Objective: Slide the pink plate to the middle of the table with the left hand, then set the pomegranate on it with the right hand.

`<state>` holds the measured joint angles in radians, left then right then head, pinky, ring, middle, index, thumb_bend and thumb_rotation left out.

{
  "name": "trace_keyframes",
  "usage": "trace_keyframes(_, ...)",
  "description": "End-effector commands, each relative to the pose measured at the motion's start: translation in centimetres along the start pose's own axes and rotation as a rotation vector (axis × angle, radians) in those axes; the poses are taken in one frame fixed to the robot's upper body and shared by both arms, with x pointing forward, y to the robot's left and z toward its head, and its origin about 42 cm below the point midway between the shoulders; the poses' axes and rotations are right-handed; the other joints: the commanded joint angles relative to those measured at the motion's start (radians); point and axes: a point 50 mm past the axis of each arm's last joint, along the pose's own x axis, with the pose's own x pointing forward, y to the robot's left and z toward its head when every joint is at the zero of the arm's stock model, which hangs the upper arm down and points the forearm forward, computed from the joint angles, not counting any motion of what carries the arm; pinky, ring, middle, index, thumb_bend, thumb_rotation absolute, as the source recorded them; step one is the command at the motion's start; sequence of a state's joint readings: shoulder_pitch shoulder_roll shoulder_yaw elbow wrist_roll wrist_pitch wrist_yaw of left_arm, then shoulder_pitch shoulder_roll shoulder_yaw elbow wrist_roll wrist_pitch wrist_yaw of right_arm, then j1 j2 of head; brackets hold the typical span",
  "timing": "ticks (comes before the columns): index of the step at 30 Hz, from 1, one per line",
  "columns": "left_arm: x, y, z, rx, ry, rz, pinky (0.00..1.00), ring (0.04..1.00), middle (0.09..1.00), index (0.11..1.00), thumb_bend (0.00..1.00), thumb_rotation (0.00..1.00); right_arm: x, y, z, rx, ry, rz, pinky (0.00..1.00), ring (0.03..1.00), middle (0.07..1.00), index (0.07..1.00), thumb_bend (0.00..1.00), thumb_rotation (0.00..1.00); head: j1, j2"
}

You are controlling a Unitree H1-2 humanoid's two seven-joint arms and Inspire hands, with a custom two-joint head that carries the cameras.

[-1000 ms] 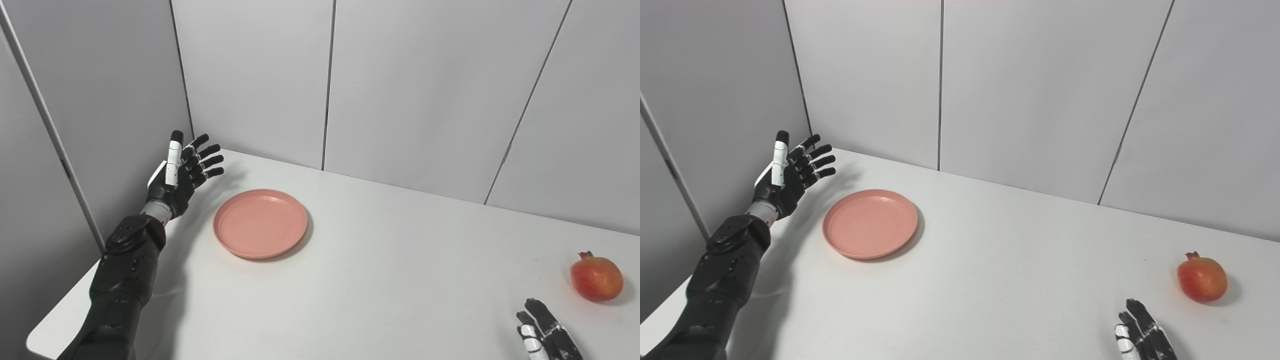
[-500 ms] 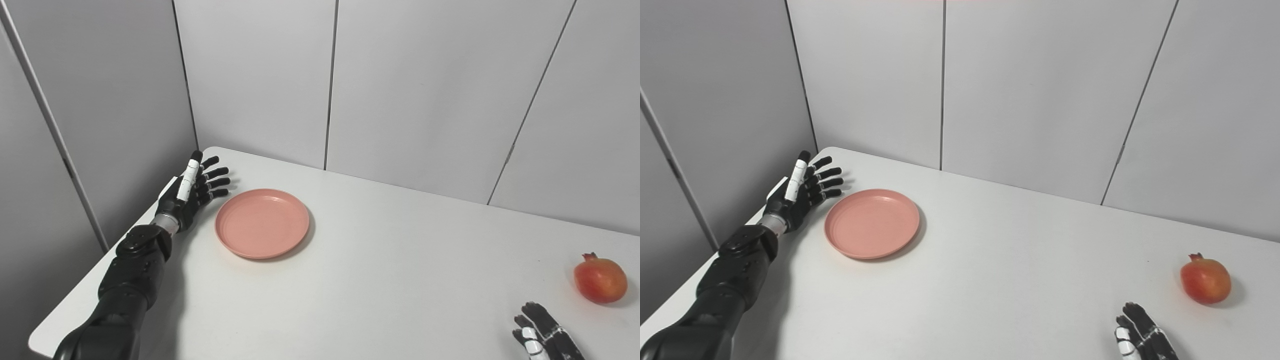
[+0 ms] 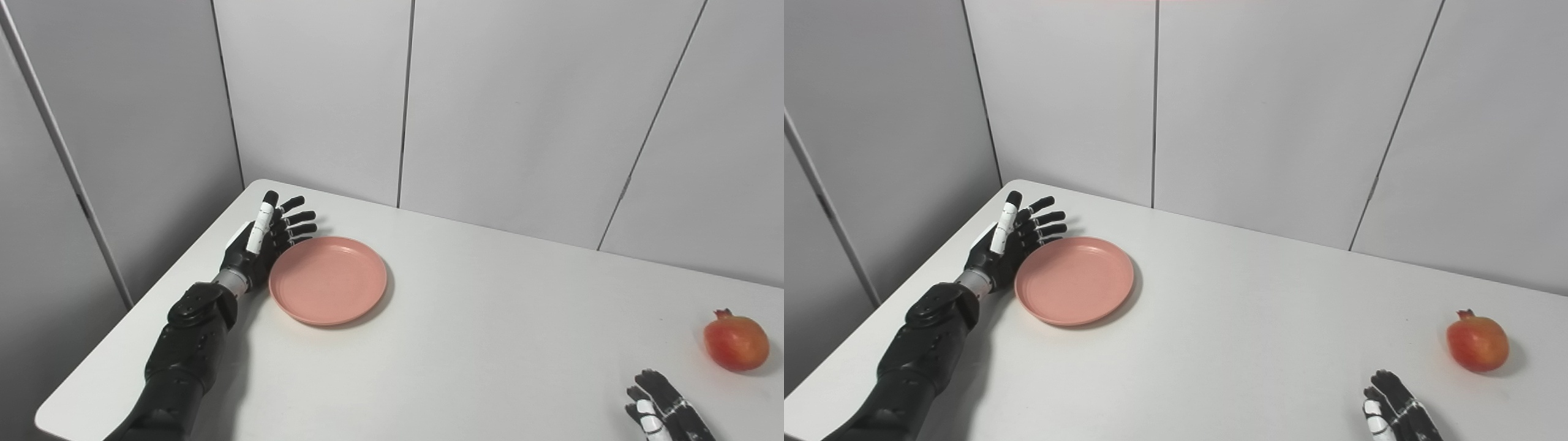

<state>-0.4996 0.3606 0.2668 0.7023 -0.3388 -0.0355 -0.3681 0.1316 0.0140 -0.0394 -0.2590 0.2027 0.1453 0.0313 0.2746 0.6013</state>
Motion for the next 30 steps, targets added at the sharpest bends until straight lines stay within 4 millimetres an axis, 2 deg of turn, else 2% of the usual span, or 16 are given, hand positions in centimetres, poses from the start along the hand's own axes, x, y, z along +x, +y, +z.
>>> trace_keyframes(1, 0.9, -0.5, 2.3, 0.014, -0.048, -0.032, 0.72, 0.758, 0.777, 0.825, 0.99, 0.91, -1.8, -0.1, -0.2, -0.002, 0.02, -0.008, 0.85, 0.823, 0.811, 0.751, 0.53, 0.38, -0.002, 0.003)
trace_keyframes(21, -1.4, -3.5, -0.9, -0.045, 0.025, -0.053, 0.75, 0.786, 0.816, 0.855, 0.99, 0.92, -1.7, 0.3, 0.4, -0.042, 0.024, 0.0, 0.79, 0.78, 0.797, 0.742, 0.51, 0.38, -0.013, 0.033)
trace_keyframes(26, -1.6, -4.4, -1.4, -0.016, 0.057, 0.003, 0.76, 0.792, 0.802, 0.846, 0.89, 0.96, -1.7, 0.6, 0.6, -0.048, 0.022, 0.003, 0.77, 0.769, 0.787, 0.732, 0.51, 0.38, -0.018, 0.037)
trace_keyframes(30, -1.7, -5.2, -1.3, -0.024, 0.073, 0.055, 0.76, 0.798, 0.812, 0.845, 0.88, 0.96, -1.6, 0.8, 0.6, -0.052, 0.018, 0.007, 0.76, 0.764, 0.785, 0.724, 0.51, 0.38, -0.021, 0.039)
